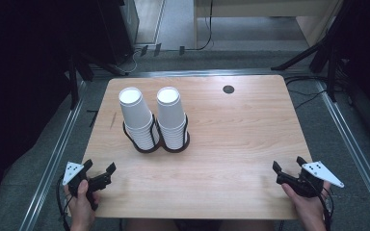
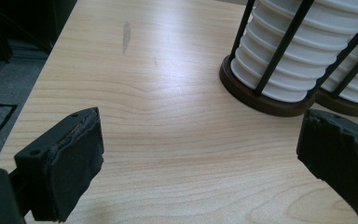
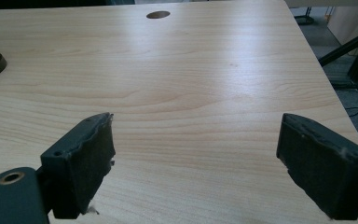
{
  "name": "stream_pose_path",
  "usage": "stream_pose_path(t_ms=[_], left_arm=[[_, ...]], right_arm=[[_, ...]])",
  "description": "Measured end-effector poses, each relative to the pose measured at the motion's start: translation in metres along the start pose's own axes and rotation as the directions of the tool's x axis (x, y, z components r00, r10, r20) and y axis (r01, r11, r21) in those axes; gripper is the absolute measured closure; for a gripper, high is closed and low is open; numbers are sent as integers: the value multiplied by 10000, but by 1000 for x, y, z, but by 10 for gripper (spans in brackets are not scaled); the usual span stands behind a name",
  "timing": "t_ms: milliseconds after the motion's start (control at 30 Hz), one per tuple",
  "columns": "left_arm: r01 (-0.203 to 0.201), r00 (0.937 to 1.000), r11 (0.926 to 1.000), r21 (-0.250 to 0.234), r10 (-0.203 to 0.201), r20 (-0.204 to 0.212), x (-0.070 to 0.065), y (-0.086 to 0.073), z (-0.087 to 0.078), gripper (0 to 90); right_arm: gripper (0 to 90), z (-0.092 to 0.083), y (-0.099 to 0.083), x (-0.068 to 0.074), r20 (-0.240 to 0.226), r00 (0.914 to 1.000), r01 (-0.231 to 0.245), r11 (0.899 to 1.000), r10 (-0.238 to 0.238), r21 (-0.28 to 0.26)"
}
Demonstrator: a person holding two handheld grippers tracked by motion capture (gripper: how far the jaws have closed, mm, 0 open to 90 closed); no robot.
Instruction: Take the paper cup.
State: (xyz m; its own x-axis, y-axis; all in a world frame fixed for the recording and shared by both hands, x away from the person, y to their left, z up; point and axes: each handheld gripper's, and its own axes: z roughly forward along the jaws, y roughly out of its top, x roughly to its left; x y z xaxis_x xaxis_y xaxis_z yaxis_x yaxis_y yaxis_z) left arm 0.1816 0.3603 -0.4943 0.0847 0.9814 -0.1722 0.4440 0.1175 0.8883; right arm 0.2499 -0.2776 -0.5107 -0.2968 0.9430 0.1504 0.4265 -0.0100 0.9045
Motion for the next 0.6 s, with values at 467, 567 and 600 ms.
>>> stream_pose_path(t_ms=[467, 567, 600], left_arm=[[3, 10000, 10000, -7, -3, -2, 0, -1, 0, 6], [-15, 10000, 10000, 4, 15, 10, 0, -1, 0, 6], [-18, 10000, 10000, 9, 18, 22, 0, 0, 0, 6]], right_arm=[[121, -2, 17, 19, -337, 9993, 170, 9997, -176, -171], [125, -1, 28, 33, -593, 9978, 289, 9993, -303, -247], [126, 0, 30, 36, -664, 9970, 376, 9990, -392, -254]])
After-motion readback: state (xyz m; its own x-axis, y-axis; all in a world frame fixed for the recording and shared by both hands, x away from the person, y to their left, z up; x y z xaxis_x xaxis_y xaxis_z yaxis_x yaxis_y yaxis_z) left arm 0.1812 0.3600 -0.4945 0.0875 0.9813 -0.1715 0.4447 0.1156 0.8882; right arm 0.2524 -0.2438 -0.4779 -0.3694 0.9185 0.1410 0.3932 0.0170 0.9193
